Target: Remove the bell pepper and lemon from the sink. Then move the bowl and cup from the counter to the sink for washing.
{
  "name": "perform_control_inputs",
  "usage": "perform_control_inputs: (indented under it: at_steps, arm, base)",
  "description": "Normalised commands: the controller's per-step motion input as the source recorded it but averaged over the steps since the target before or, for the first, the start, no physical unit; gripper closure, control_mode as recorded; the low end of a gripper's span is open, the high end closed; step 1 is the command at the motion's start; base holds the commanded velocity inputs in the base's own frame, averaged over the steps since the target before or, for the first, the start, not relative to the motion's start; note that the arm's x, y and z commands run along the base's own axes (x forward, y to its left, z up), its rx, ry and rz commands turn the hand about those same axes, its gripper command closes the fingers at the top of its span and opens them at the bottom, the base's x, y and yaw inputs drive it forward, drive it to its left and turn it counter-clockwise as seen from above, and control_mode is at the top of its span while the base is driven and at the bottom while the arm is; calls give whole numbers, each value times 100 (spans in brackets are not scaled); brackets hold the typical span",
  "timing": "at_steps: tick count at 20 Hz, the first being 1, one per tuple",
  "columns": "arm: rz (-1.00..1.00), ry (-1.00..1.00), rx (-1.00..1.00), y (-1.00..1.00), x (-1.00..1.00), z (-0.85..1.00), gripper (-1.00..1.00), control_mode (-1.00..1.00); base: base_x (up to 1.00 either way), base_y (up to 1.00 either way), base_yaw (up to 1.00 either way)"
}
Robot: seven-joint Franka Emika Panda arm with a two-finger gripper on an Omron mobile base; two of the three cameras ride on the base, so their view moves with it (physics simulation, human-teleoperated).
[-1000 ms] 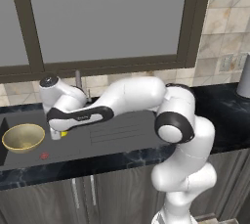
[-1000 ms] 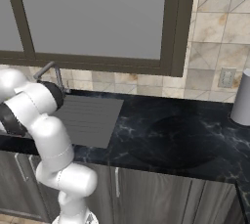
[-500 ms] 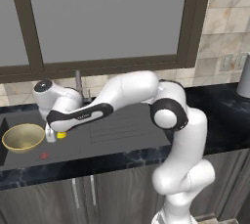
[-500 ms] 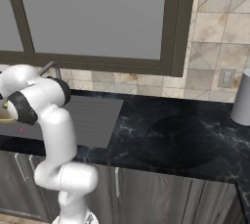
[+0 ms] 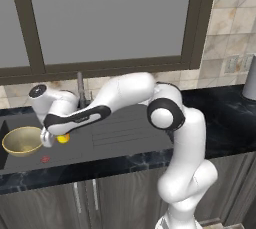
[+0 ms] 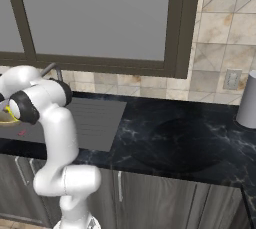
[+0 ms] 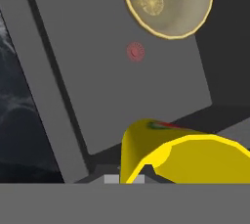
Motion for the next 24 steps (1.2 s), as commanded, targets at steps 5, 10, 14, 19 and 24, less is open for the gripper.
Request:
perform_control_inputs:
  at_steps: [5, 10, 14, 19, 24]
  arm:
    - [-17, 0, 0, -1, 11, -16, 100, -100]
    - [-11, 0, 0, 0, 24, -18, 100, -100]
    - [-4, 0, 1, 0, 17, -21, 100, -100]
    - [0, -2, 4, 3, 9, -24, 100, -100]
    - [0, -1, 2, 0, 10, -21, 100, -100]
  base:
    - [0, 0, 0]
    - [0, 0, 0]
    - [0, 0, 0]
    - [0, 0, 0]
    - [0, 0, 0]
